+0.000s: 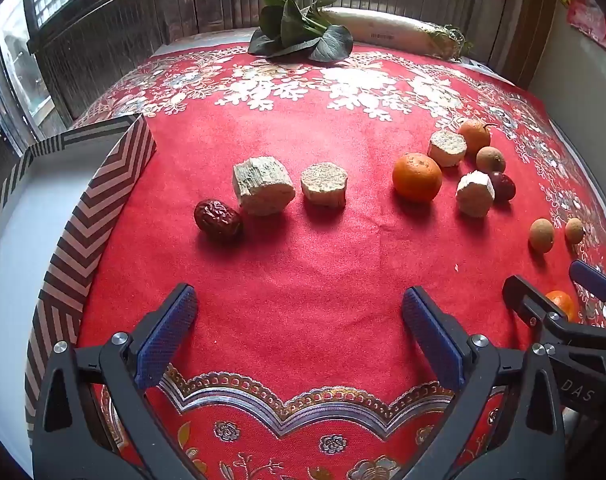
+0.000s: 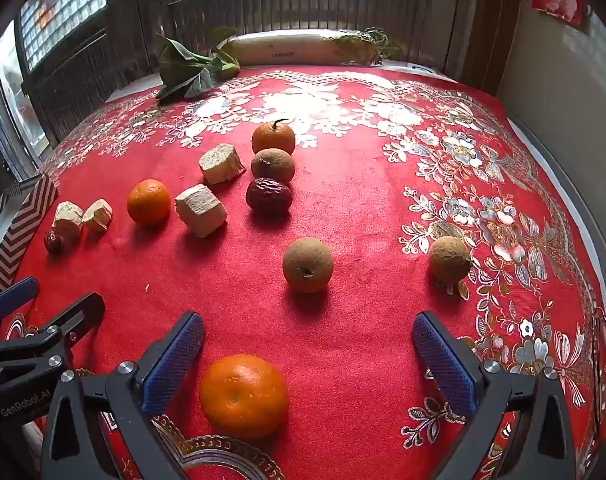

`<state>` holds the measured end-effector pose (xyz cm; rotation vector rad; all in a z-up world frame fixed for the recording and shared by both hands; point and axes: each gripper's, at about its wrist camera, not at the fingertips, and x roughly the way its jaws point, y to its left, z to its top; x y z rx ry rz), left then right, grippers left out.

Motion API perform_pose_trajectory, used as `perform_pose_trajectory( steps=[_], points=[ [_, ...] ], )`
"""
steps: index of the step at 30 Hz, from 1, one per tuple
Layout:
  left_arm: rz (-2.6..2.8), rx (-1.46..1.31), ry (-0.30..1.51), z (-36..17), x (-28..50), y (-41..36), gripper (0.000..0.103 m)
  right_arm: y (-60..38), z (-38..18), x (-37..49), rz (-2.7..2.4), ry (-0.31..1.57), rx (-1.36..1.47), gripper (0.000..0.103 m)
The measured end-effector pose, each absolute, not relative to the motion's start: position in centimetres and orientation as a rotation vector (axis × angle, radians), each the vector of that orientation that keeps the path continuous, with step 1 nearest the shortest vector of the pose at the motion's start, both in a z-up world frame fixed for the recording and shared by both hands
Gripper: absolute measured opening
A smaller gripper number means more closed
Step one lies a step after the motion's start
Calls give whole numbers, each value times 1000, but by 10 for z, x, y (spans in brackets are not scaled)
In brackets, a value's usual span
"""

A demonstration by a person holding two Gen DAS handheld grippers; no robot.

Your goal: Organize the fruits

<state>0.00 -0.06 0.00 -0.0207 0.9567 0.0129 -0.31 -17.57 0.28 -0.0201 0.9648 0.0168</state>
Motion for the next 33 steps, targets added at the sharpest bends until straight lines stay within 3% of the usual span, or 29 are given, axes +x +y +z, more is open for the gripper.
perform_pose_trajectory(
  steps=[7,10,20,33],
  points=[
    [-43,0,986,4,-1,0,102,-182,9,-9,134,934,44,102],
    [-34,41,920,13,-16,0,102,-179,15,-17,200,930,68,87],
    [-55,24,734,55,-39,7,102,-177,74,-58,159,708,31,87],
    [-75,-8,724,58,-45,7,102,-182,67,-61,166,745,83,87]
  ],
)
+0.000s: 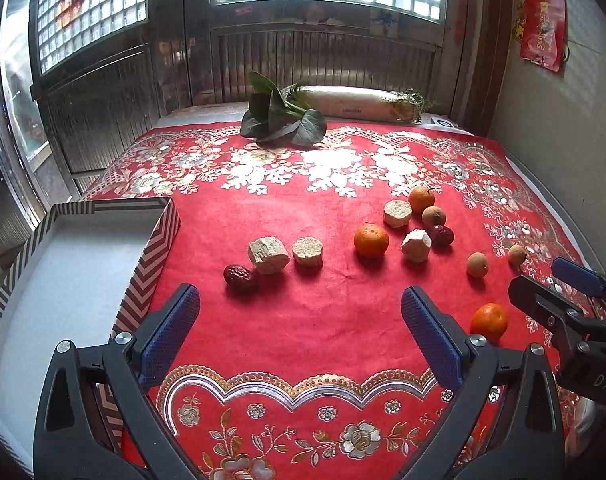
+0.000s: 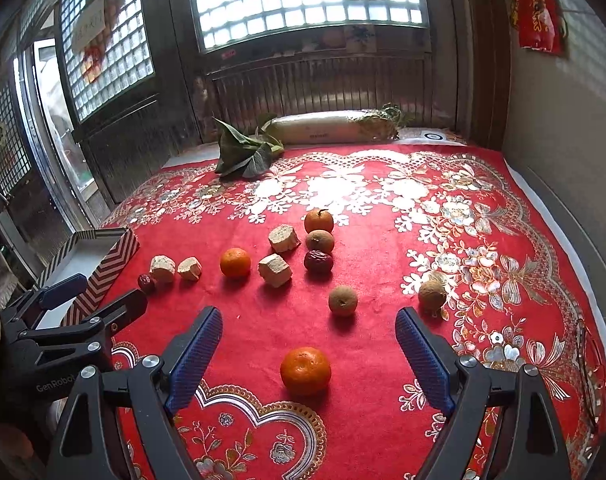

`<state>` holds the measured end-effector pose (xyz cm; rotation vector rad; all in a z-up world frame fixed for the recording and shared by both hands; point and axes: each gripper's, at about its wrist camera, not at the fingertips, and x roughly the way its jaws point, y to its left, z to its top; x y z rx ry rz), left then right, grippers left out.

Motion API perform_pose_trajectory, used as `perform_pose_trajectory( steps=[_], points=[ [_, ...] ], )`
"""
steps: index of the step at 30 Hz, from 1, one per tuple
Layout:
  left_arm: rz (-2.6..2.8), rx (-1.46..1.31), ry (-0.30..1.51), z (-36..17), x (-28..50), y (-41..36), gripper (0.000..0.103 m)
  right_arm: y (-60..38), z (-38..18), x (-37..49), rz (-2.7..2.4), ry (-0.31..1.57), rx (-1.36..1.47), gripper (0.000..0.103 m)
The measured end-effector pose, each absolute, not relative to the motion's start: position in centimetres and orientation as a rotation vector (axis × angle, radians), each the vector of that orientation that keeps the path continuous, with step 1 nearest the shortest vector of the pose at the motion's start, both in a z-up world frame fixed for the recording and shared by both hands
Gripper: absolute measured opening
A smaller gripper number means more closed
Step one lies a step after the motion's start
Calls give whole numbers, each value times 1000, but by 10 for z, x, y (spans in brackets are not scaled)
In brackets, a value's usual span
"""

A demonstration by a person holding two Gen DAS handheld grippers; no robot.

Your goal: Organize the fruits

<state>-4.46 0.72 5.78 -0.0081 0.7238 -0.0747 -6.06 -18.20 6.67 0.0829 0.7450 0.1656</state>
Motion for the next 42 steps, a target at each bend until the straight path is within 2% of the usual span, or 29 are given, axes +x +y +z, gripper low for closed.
perform_pose_trajectory(
  steps=[16,42],
  points=[
    [-52,-39,777,49,-35,11,102,-178,69,-68,176,701,21,87],
    [-80,0,814,39,-29,-5,102,-207,50,-63,88,765,-15,87]
  ],
)
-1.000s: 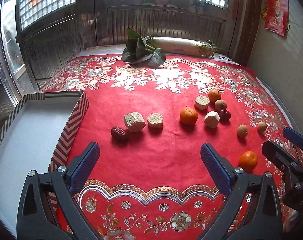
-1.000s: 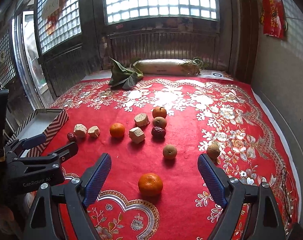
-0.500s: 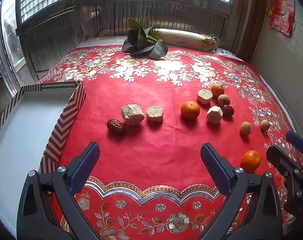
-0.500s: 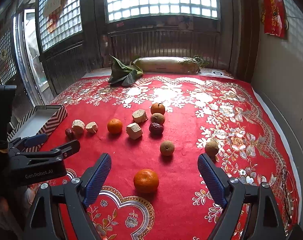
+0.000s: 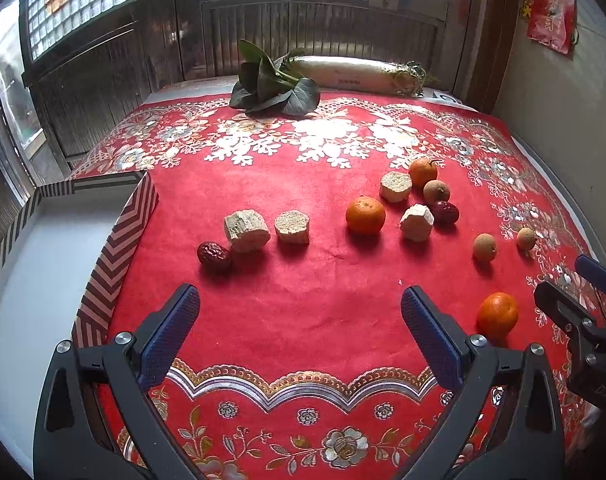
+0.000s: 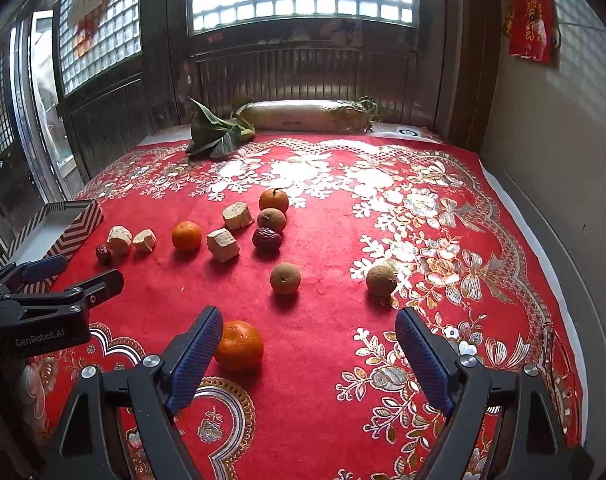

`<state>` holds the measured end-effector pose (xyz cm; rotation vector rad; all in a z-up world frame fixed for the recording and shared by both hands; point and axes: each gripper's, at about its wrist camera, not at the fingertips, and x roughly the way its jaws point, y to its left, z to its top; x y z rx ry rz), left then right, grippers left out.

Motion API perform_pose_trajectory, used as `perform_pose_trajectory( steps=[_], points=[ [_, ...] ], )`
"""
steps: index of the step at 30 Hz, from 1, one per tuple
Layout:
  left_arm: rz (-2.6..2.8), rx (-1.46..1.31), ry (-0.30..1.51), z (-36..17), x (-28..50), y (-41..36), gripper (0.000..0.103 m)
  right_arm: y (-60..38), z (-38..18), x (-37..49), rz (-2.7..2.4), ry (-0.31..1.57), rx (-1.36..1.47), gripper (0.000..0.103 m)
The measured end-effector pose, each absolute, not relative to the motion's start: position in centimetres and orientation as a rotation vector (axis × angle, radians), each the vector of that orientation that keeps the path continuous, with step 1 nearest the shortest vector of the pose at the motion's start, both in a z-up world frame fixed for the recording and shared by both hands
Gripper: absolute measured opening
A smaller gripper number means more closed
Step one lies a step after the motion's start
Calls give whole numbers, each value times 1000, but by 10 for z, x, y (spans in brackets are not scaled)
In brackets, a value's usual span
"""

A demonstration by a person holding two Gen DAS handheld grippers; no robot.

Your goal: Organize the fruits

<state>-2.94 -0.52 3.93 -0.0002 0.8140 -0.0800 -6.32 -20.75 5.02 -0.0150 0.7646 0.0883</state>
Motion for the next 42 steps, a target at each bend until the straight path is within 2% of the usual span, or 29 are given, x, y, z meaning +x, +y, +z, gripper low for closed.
perform_pose_trajectory(
  steps=[17,21,30,31,33,42],
  points=[
    [-89,20,832,42,-27,-7,102,-225,40,-62,96,804,-6,85],
    [-111,45,841,49,-27,-1,102,-224,36,-65,224,827,45,71],
    [-187,28,884,69,-18,14,102,-183,22,-51,376,885,-47,53],
    [-179,28,892,70,-14,16,102,-180,20,-49,398,894,-55,44],
    [-168,29,901,69,-7,20,102,-174,13,-43,409,920,-79,35],
    [-178,38,965,47,22,20,102,-176,11,-44,424,914,-87,33]
  ],
)
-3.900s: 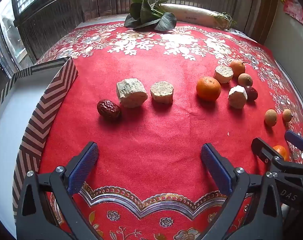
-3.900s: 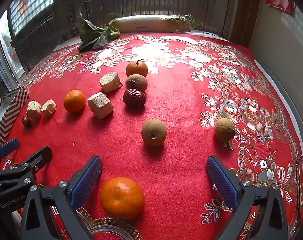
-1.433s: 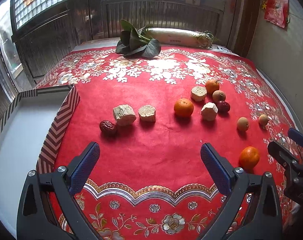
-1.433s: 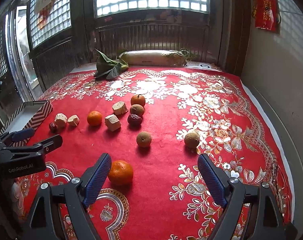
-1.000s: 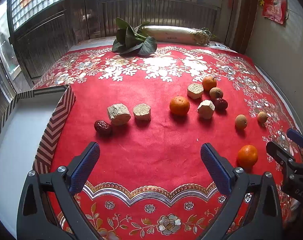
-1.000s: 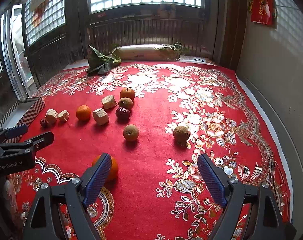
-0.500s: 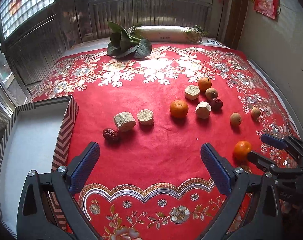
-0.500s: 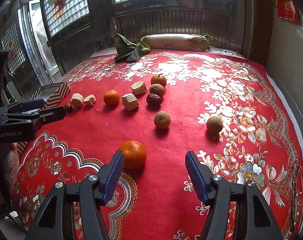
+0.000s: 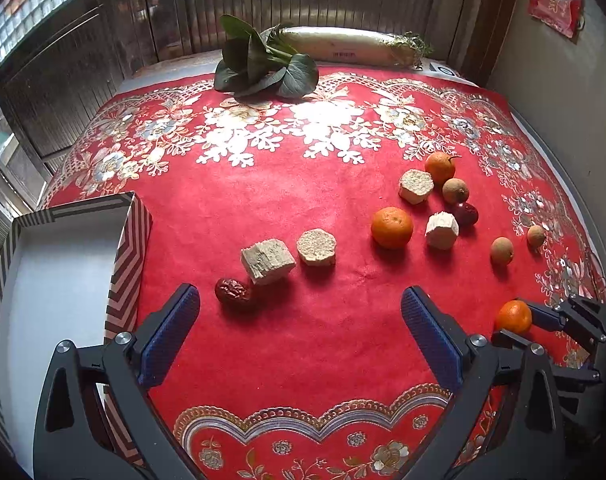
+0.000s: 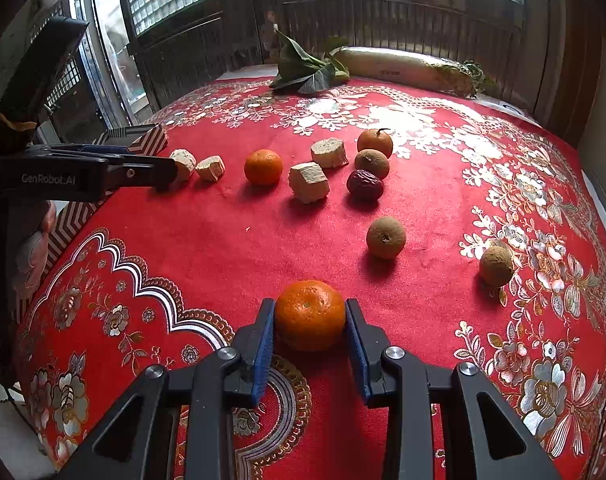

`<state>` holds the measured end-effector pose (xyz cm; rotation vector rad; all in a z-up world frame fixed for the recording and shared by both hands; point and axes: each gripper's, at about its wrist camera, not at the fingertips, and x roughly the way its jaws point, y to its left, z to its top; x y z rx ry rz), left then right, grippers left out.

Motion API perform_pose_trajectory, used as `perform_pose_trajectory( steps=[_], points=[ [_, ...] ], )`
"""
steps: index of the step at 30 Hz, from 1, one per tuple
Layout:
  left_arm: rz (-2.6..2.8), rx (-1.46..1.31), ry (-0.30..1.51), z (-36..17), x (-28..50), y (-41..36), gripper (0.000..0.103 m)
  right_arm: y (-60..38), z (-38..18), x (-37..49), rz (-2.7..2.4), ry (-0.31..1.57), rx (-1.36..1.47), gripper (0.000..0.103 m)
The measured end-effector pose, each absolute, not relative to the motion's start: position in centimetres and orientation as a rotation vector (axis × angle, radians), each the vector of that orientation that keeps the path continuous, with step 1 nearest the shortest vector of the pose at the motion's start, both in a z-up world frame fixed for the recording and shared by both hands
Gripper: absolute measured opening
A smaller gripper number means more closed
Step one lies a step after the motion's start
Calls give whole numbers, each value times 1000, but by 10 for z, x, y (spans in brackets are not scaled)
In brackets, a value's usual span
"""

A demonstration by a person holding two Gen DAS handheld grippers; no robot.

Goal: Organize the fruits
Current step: 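Grasp the mandarin orange with the right tool while the left tool grasps the pale square cake, then carry the orange and cake into the white tray and open both tools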

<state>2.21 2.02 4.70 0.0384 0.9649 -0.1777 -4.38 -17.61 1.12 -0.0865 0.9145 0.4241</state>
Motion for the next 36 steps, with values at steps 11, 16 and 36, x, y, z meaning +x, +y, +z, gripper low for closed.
perform_pose_trajectory(
  steps=[11,16,36],
  points=[
    [-153,176,955,36,40,32,97,-176,11,-42,434,912,-90,33],
    [-187,258,962,25,50,26,76,-175,11,-42,435,912,-89,33],
    [-249,117,949,51,-3,49,35,-139,32,-50,480,861,-95,32]
  ],
)
